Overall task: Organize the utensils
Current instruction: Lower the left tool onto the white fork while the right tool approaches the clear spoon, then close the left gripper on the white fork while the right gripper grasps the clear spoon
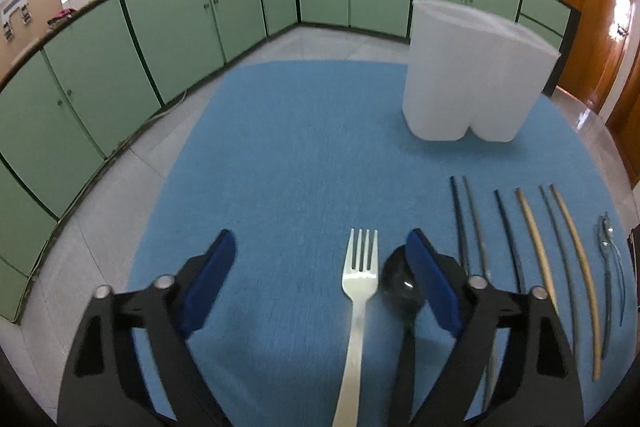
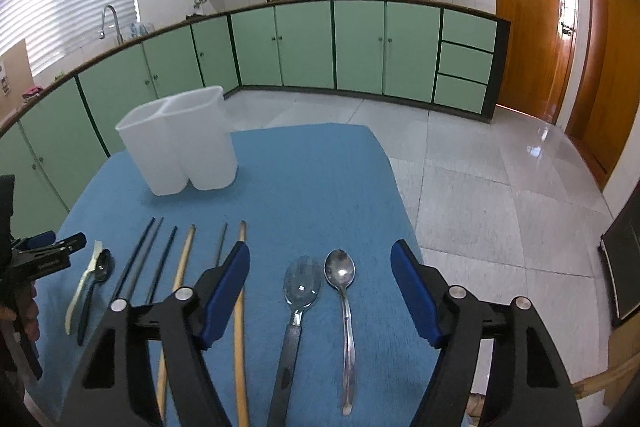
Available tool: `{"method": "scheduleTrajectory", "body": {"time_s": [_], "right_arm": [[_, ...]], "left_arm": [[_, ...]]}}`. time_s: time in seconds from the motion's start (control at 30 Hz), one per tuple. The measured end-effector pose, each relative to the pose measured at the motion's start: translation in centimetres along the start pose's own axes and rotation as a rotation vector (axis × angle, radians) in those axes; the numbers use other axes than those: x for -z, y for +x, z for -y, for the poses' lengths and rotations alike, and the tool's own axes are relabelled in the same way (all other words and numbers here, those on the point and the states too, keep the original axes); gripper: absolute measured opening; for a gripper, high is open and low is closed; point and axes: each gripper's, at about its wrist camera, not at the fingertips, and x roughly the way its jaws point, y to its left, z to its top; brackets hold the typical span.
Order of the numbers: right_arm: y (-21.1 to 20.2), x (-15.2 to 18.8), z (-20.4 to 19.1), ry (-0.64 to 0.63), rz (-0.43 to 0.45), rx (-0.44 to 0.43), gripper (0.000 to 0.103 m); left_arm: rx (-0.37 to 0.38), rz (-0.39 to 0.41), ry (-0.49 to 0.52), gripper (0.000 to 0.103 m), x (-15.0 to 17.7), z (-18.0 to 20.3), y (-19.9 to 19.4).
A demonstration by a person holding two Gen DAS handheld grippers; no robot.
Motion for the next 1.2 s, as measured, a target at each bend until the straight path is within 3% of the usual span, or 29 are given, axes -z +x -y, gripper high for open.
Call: {"method": "scheduleTrajectory", "body": {"time_s": [0.27,0.47,0.7,0.8,1.2], "right_arm": [[2.2,0.0,0.2,-0.011,-0.039,0.006,0.072],[3.5,0.1,0.6,-0.011,-0.067,0.015,0.072],[4.8,0.6,1.4,-0.013,-0.115,0.012,0.060],[4.9,1.0,1.6,-0.019,-0.132,0.011,0.058],[6.9,0.3,2.1,-0.028,-0.192,-0.035,0.048]], "left_arm": [[0.001,-0.061,0.001,0.080,-0.4,-0.1,3.1],[0.022,-0.083,-0.008,0.067,-0.4,-0.2,4.1],[0.063,-0.064,0.006,0.037,-0.7,0.5,3.6],[0.086,-0.055,0.007,0.019,-0.4,0.7,3.5],[0.068,0.023,-0.014,0.019,-0.4,0.2,1.7]]}}
